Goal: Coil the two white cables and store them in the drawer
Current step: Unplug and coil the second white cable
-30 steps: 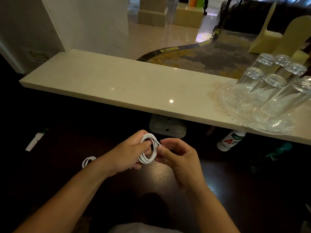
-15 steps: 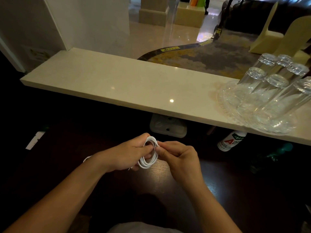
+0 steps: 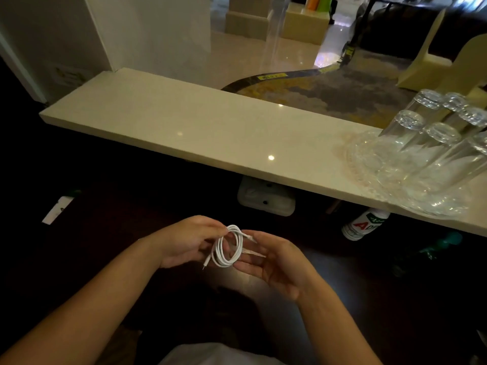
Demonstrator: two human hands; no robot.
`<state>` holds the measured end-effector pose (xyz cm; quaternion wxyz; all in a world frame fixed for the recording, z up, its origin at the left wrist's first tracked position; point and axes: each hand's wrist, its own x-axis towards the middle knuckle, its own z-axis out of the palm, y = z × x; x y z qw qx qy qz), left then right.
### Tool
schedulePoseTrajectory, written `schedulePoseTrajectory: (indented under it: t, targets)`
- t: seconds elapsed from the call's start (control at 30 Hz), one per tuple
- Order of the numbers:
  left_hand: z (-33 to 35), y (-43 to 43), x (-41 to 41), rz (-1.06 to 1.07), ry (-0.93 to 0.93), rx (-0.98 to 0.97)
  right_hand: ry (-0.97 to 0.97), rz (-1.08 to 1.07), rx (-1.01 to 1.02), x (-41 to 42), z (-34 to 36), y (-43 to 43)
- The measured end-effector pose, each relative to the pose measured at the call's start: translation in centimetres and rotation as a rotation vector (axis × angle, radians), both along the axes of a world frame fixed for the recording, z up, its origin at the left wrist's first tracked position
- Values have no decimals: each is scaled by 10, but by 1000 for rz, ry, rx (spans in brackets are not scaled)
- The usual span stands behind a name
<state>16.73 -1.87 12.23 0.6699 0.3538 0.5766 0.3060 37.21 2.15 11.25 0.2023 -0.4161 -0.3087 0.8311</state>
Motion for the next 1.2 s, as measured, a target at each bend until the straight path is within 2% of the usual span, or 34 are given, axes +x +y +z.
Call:
schedulePoseTrajectory:
  t: [0.13, 0.37, 0.57, 0.77, 0.9, 1.2]
  targets:
    - [-25, -12, -17, 166, -118, -210, -44, 44, -169, -19, -24, -1]
    - [-70, -46, -43, 396, -165, -419, -209, 175, -239, -69, -61, -5]
    - [-98, -65, -53, 665, -193, -471, -345, 255, -219, -116, -84, -11]
    - [-113, -66, -72, 822, -188, -480, -395, 274, -208, -157, -102, -5]
    - [-119, -65, -78, 875, -187, -486, -472, 263, -145, -178, -112, -2]
    - [-124, -66, -104, 776, -212, -493, -556, 174, -9, -193, -124, 3]
